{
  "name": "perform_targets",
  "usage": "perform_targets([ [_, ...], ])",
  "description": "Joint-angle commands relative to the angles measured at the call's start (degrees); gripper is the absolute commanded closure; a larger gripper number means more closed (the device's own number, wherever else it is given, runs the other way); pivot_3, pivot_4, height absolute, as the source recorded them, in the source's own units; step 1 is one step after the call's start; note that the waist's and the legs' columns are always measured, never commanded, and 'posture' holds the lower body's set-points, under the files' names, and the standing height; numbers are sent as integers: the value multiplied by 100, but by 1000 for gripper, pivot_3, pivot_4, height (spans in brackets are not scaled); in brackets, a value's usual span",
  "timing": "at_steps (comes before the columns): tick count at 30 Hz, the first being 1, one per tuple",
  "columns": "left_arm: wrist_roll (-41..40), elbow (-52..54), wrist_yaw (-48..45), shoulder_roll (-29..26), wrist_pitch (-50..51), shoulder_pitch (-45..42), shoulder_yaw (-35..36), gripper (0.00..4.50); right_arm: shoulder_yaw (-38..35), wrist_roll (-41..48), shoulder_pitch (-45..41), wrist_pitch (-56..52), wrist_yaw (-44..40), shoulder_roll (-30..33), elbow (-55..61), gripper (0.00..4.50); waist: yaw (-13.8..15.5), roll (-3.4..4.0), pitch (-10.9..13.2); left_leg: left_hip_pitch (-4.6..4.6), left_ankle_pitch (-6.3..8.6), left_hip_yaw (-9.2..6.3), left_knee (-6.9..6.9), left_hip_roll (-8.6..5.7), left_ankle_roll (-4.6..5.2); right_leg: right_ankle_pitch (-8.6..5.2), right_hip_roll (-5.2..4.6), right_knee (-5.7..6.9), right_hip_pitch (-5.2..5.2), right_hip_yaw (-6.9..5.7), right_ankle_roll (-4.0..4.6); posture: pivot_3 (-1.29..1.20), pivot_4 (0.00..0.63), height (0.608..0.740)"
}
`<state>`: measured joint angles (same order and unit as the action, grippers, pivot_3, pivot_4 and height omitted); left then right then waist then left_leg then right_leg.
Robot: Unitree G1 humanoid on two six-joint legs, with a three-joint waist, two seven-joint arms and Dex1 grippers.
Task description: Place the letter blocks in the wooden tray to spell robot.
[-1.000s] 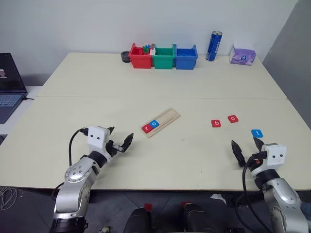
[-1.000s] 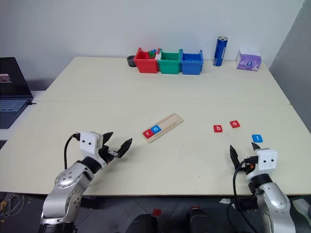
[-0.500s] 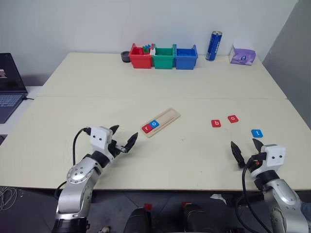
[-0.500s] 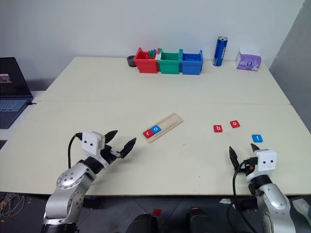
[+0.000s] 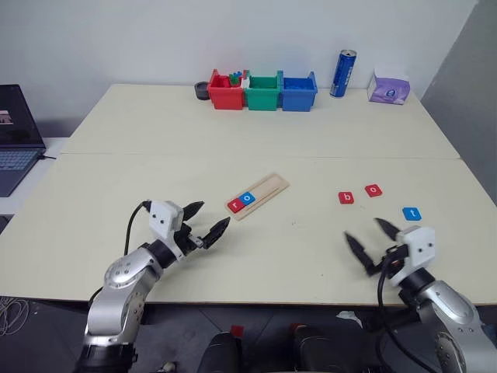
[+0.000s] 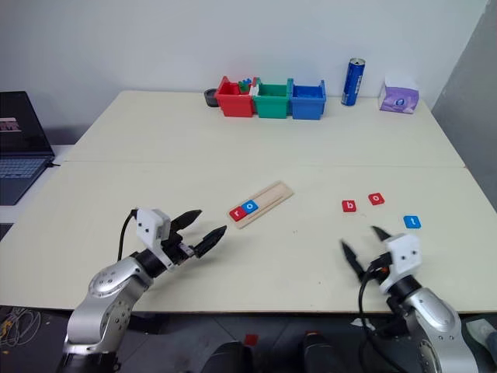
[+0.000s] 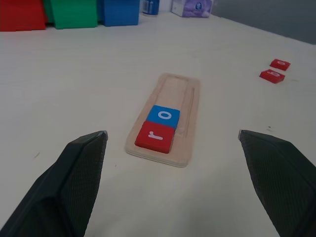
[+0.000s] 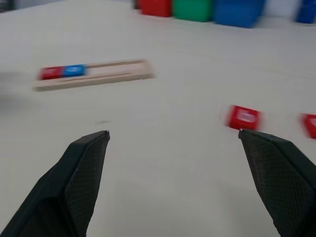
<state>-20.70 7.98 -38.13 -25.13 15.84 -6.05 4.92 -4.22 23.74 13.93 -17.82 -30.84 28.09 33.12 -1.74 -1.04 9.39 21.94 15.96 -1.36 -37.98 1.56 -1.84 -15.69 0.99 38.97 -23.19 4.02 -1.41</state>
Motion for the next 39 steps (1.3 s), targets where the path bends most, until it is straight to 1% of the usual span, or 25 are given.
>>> perform_targets([
  [1,323,-367,-93,-122,-140,-396,-230,0,110,420,-177,-550,-355,415,712,50,-1,-7,0,0,0,0,0,-1,0,0,1,-1,0,-2,0,0,150,740],
  [3,476,-638,-261,-191,-154,-685,-430,0,114,511,-300,-779,-350,586,911,50,-1,-13,4,2,0,-1,0,-2,0,0,1,-3,0,-1,-1,0,150,740],
  [7,631,-1114,-389,-211,-78,-1181,-593,0,67,642,-371,-1067,-260,704,1176,50,3,-27,12,9,1,0,2,-2,0,0,4,-7,-4,-9,-1,0,150,740],
  [18,957,-2181,-717,-160,-108,-2107,-919,0,64,576,-361,-1196,-241,737,1379,50,4,-38,18,12,0,-1,1,-3,0,0,4,-7,-4,-12,-1,0,150,740],
  [28,1188,-2724,-879,-94,-136,-2380,-1116,0,124,594,-327,-1197,-239,706,1473,50,5,-38,18,12,0,-2,1,-2,0,0,4,-6,-4,-13,-1,0,150,740],
  [36,1344,-2804,-917,-59,-17,-2512,-1220,0,153,659,-355,-1253,-240,685,1500,50,5,-38,18,12,0,-2,-1,-3,0,0,3,-4,-3,-13,-1,0,150,740],
  [39,1240,-2626,-940,-6,167,-2529,-1172,0,160,680,-384,-1267,-234,677,1498,50,4,-39,19,12,0,-2,-1,-3,0,0,4,-4,-3,-15,-1,0,150,740],
])
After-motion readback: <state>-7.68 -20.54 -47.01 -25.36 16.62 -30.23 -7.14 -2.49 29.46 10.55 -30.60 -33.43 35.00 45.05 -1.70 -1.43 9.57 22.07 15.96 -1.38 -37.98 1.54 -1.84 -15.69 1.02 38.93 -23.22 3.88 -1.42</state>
